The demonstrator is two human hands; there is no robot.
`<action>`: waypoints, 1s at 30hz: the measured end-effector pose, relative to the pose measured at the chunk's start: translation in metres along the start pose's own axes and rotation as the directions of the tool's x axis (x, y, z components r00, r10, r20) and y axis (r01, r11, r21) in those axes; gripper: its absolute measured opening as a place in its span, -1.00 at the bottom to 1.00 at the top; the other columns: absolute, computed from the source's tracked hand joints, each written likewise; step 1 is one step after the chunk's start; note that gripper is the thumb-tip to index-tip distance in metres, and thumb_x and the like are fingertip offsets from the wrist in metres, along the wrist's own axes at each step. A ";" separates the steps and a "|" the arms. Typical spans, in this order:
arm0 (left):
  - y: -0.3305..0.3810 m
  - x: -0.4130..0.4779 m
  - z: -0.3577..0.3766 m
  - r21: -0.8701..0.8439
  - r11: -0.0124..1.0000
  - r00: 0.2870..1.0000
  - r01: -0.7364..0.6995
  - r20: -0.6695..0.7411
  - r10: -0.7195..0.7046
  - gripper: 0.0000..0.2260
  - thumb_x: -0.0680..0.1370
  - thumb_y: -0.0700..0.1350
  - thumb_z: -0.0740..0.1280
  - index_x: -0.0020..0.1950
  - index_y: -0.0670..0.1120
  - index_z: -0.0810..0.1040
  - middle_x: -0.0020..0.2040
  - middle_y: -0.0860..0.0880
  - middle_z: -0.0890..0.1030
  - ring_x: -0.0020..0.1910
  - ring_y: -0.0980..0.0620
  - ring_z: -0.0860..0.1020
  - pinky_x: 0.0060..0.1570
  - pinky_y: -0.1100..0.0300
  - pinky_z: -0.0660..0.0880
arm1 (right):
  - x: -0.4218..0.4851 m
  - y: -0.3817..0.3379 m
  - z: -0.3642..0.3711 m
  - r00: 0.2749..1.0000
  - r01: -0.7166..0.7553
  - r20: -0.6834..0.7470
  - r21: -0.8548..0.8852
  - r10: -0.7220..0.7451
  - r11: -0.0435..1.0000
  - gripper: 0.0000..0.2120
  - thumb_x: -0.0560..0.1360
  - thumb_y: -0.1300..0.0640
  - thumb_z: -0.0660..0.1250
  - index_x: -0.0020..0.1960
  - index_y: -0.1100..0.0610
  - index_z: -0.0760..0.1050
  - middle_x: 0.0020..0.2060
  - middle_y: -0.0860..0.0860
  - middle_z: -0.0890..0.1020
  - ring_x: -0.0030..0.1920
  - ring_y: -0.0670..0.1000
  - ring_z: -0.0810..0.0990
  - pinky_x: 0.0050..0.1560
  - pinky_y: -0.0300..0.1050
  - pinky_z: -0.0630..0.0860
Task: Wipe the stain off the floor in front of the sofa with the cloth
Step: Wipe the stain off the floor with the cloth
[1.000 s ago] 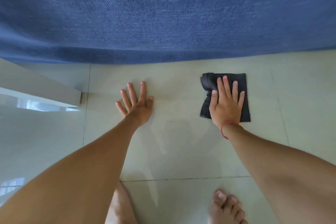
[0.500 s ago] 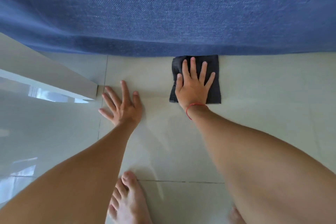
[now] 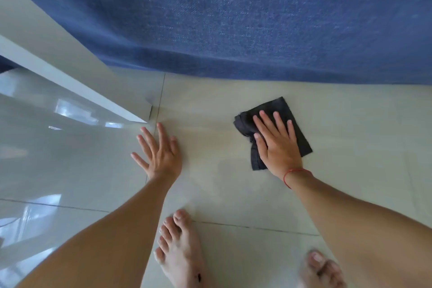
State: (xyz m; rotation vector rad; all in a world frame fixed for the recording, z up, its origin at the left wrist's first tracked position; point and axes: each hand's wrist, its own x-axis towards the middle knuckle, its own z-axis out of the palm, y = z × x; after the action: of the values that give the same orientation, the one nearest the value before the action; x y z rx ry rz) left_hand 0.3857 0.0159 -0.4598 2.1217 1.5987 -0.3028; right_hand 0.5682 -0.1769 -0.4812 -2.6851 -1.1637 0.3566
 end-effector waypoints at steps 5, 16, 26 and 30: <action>-0.010 0.014 -0.005 -0.043 0.997 0.998 0.060 -0.003 -0.060 -0.51 0.65 0.09 -0.13 0.56 0.23 -0.21 0.58 0.00 -0.32 0.55 0.01 -0.31 0.44 -0.19 -0.34 | 0.019 0.002 -0.009 0.983 -0.184 -0.021 -0.003 0.184 0.983 -0.49 0.58 -0.12 -0.15 0.52 -0.10 0.08 0.55 -0.11 0.10 0.56 0.08 -0.03 0.50 0.19 -0.18; -0.013 0.016 -0.004 -0.050 0.998 0.998 0.043 0.054 -0.041 -0.52 0.65 0.11 -0.15 0.54 0.25 -0.26 0.56 0.01 -0.36 0.54 0.02 -0.36 0.42 -0.17 -0.37 | 0.072 -0.137 0.026 0.987 -0.151 -0.045 0.072 0.155 0.986 -0.50 0.59 -0.07 0.02 0.51 -0.03 0.16 0.54 -0.01 0.18 0.54 0.22 0.03 0.45 0.33 -0.16; -0.030 0.015 -0.018 -0.050 0.998 0.996 -0.042 0.078 0.046 -0.50 0.64 0.14 -0.14 0.56 0.21 -0.23 0.57 0.00 -0.33 0.55 0.02 -0.33 0.47 -0.14 -0.31 | 0.013 -0.074 0.020 0.916 0.395 0.106 -0.064 -0.388 0.916 -0.55 0.60 -0.04 0.01 0.48 -0.05 0.24 0.49 -0.10 0.29 0.51 0.07 0.19 0.49 0.09 -0.01; -0.051 0.025 -0.030 -0.035 0.999 0.999 0.020 -0.030 -0.021 -0.51 0.66 0.10 -0.12 0.57 0.18 -0.20 0.58 0.02 -0.31 0.55 0.01 -0.32 0.46 -0.15 -0.35 | 0.018 -0.035 0.001 0.975 0.216 0.062 -0.059 -0.212 0.975 -0.53 0.59 -0.06 -0.06 0.49 -0.05 0.21 0.50 -0.11 0.25 0.52 0.07 0.16 0.50 0.09 -0.05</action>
State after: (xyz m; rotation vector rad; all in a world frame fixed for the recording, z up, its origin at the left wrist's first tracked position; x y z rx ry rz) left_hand 0.3415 0.0631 -0.4563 2.0942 1.6318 -0.2487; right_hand 0.5551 -0.1400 -0.4755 -2.5835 -1.4895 0.3655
